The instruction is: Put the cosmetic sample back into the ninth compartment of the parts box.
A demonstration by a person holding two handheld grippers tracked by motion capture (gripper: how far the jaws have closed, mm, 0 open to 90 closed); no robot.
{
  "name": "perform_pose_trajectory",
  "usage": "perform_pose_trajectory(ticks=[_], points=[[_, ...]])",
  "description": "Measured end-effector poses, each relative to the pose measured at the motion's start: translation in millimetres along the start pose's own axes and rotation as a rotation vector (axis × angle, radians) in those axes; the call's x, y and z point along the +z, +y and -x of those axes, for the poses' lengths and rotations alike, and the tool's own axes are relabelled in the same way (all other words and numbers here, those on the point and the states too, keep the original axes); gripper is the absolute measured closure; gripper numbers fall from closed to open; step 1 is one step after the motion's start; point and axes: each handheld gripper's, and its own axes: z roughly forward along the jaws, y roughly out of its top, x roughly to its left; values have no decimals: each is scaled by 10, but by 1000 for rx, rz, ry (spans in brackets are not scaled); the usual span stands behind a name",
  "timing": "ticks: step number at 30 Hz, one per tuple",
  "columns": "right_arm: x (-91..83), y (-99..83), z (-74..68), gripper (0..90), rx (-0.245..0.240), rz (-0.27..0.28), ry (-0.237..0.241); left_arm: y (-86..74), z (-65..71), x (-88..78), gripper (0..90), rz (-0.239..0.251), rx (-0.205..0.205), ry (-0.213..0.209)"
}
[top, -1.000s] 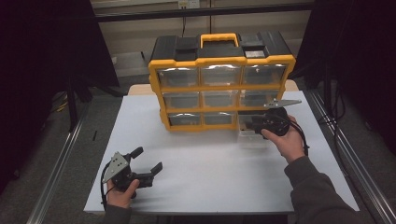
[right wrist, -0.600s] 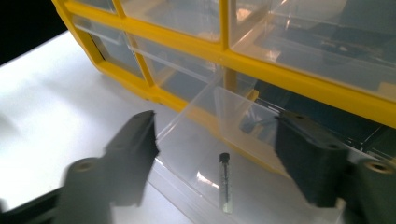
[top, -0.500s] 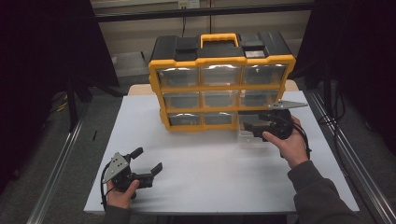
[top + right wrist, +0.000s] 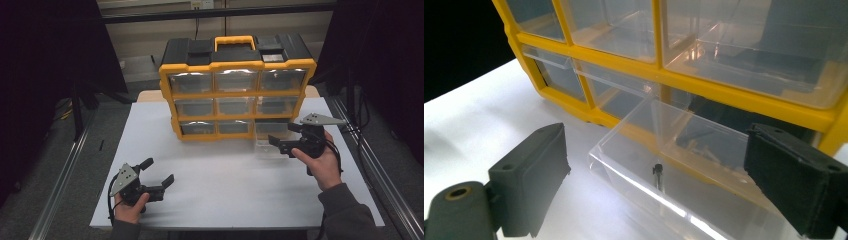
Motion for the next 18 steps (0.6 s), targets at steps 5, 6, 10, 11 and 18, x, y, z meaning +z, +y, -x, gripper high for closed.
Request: perform_pose_trajectory(ticks=[5, 6, 10, 11, 18], points=[[-80, -115, -5, 74, 2, 24, 2, -2, -2, 4, 25, 10, -12, 10], [-95, -139, 0, 75, 2, 27, 3, -2, -6, 2, 25, 4, -6, 11], [-159, -212, 18, 62, 13, 42, 1, 3, 7, 6, 26, 5, -2, 7], [-175, -226, 26, 60, 8, 53, 1, 2, 6, 6, 25, 3, -2, 8], [-284, -356, 75, 49, 8, 82, -19, -1, 19, 16, 25, 18, -21, 16]])
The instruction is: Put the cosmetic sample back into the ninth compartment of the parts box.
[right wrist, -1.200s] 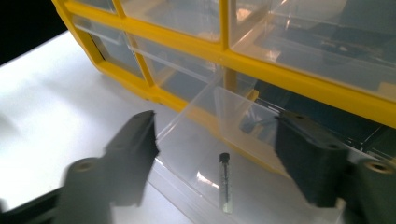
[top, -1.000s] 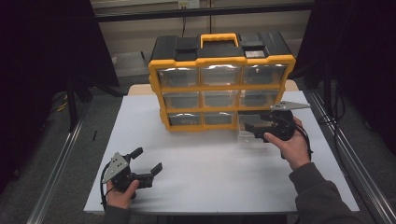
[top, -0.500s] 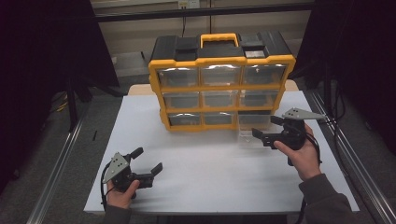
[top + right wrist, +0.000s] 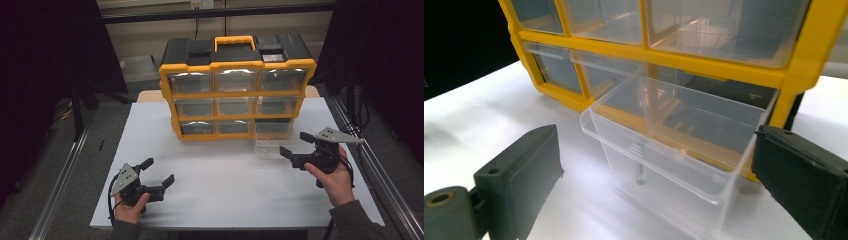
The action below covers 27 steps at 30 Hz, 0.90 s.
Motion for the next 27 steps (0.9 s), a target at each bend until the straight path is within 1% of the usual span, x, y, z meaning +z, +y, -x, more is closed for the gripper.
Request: perform_pose_trajectory(ticks=[2, 3, 4, 5, 9, 10, 12, 13, 17, 21, 22, 24, 27], points=[[-27, -33, 11, 48, -8, -2, 1, -2, 6, 4, 26, 0, -8, -5], [-41, -48, 16, 46, -7, 0, -3, 0, 4, 0, 26, 0, -2, 4], [-54, -64, 26, 46, -6, 7, -5, 4, -14, -12, 25, -13, 22, -9], [-69, -81, 36, 46, -2, 8, -7, 7, -9, -14, 25, -15, 20, 0], [-112, -165, 77, 46, -3, 17, -18, 4, -16, -11, 25, -9, 16, -7], [-120, -182, 81, 46, 4, 18, -18, 4, -16, -11, 25, -9, 16, -7], [-135, -213, 96, 46, -3, 23, -20, 4, -14, -11, 25, -12, 18, -7], [-145, -225, 100, 46, 4, 26, -24, 3, -14, -12, 25, -14, 18, -6], [-175, -270, 119, 46, 3, 36, -25, 5, -12, -12, 25, -8, 14, -7], [-212, -316, 128, 37, 25, 51, -33, 2, -16, -12, 25, -10, 16, -7], [-219, -330, 133, 32, 25, 54, -34, 2, -12, -11, 25, -9, 14, -7], [-236, -361, 145, 34, 25, 57, -41, 4, -14, -12, 25, -14, 23, -5], [-258, -405, 166, 32, 33, 58, -49, 1, -10, -13, 25, -12, 19, -5]])
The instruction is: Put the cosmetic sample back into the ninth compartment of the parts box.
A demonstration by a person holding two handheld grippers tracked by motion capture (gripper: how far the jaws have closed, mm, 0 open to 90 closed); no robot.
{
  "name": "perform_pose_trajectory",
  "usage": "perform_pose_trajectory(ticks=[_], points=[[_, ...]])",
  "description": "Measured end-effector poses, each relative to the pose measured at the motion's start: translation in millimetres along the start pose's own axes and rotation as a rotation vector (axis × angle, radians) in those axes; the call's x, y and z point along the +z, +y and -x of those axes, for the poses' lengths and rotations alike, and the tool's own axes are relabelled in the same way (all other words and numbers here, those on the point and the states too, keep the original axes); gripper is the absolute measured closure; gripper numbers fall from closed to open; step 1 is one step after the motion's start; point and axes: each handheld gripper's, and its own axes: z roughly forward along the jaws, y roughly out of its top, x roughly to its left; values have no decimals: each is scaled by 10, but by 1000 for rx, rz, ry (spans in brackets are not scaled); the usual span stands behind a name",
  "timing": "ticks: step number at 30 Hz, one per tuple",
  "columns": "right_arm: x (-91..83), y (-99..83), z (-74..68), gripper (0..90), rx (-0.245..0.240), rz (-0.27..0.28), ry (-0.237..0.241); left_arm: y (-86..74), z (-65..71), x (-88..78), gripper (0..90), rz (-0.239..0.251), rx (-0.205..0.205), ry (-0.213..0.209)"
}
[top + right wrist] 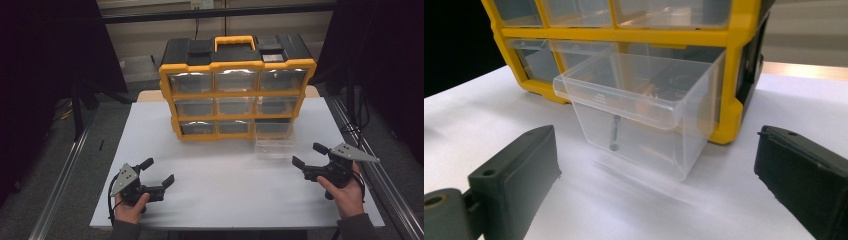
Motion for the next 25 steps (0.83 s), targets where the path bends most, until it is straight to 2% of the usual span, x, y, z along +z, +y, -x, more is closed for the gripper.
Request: perform_pose_trajectory(ticks=[11, 15, 25], points=[[-39, -163, -2, 31, 18, 4, -3, 0, 2, 2, 25, 3, -6, -2], [-62, -223, -19, 29, 10, 9, -3, 3, 9, 3, 25, 7, -11, 5], [-141, -331, -18, 27, 17, 22, -13, 4, -4, 5, 25, -1, -1, -1]])
